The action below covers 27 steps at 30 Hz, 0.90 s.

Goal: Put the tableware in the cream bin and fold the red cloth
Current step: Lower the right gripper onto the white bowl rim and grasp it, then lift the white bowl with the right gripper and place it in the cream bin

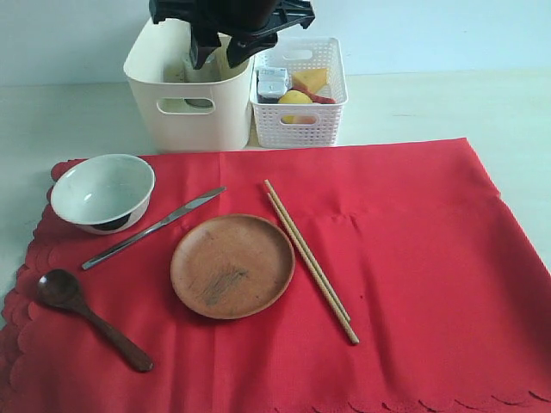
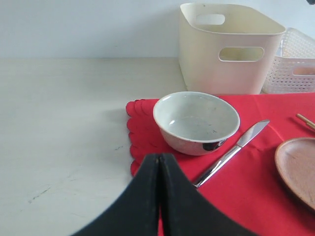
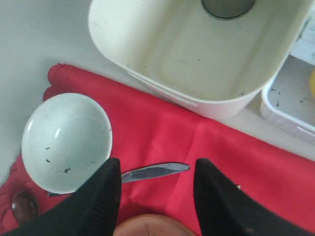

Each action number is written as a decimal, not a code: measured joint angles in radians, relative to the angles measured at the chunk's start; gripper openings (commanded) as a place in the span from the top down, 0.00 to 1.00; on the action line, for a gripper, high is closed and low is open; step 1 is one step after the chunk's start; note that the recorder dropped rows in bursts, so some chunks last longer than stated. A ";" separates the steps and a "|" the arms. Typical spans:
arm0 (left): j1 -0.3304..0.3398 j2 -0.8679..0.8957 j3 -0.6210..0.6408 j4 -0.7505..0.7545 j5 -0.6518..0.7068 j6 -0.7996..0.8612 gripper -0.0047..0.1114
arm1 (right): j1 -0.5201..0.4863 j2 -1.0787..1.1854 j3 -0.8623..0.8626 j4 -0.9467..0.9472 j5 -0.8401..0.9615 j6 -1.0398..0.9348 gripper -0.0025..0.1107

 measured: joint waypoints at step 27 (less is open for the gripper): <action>0.000 0.000 0.000 0.000 0.000 0.000 0.95 | 0.161 0.289 -0.002 0.057 -0.208 0.039 0.57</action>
